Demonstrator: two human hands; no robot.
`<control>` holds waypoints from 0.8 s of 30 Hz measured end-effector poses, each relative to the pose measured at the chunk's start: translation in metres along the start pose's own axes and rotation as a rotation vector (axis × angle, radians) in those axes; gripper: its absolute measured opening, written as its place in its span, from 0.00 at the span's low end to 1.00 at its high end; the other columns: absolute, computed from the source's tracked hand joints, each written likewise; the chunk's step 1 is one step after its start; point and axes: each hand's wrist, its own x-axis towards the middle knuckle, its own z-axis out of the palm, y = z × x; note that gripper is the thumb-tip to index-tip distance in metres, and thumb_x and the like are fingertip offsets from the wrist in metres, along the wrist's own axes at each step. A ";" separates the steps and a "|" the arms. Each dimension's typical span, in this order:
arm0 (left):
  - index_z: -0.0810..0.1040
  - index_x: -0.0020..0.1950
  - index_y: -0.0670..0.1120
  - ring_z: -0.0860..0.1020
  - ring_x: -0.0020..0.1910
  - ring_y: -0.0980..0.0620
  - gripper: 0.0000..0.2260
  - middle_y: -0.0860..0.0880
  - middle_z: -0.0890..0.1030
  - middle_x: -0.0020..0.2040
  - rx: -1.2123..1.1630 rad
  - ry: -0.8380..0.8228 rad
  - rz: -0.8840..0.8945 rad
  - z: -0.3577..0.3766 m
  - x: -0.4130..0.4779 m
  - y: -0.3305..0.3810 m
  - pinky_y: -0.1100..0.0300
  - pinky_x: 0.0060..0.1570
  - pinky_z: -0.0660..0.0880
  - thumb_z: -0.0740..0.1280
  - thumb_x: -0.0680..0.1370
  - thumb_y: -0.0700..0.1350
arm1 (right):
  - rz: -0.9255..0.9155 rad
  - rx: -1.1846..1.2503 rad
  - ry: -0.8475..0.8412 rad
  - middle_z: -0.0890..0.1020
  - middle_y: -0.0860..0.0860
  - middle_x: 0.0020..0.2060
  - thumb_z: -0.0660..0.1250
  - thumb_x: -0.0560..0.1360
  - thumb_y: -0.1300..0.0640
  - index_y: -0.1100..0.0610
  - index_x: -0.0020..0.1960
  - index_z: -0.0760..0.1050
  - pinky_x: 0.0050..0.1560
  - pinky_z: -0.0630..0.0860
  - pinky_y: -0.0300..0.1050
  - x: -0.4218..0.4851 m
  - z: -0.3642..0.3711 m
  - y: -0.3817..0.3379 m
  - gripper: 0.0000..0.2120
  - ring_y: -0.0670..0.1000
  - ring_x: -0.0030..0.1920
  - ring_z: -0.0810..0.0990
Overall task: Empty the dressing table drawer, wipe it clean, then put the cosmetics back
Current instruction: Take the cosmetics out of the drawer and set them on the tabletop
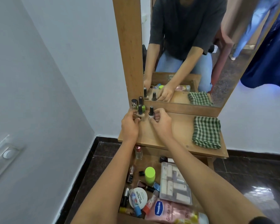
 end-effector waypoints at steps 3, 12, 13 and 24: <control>0.77 0.54 0.46 0.79 0.48 0.52 0.09 0.50 0.81 0.47 -0.047 0.031 -0.032 0.006 0.009 0.000 0.54 0.52 0.77 0.67 0.76 0.36 | 0.005 -0.022 0.034 0.77 0.50 0.41 0.70 0.71 0.65 0.57 0.48 0.73 0.39 0.71 0.31 0.013 0.009 0.001 0.09 0.46 0.40 0.75; 0.74 0.53 0.53 0.78 0.50 0.54 0.14 0.55 0.81 0.49 0.049 -0.014 0.054 0.017 0.015 -0.009 0.48 0.56 0.74 0.73 0.71 0.51 | 0.084 -0.072 0.068 0.79 0.50 0.41 0.70 0.72 0.60 0.58 0.48 0.74 0.46 0.79 0.51 0.032 0.025 0.009 0.07 0.50 0.43 0.79; 0.73 0.52 0.53 0.78 0.49 0.54 0.14 0.56 0.80 0.48 0.066 -0.010 0.049 0.017 0.015 -0.007 0.48 0.55 0.74 0.73 0.71 0.52 | 0.086 -0.075 0.074 0.79 0.49 0.41 0.70 0.72 0.60 0.58 0.48 0.74 0.46 0.79 0.51 0.033 0.026 0.009 0.07 0.50 0.43 0.79; 0.72 0.51 0.51 0.78 0.47 0.50 0.09 0.53 0.81 0.46 0.120 0.078 0.007 0.020 0.017 -0.009 0.50 0.53 0.73 0.70 0.75 0.49 | 0.085 -0.066 0.087 0.80 0.50 0.41 0.70 0.72 0.60 0.57 0.48 0.75 0.45 0.79 0.50 0.034 0.029 0.012 0.07 0.49 0.42 0.79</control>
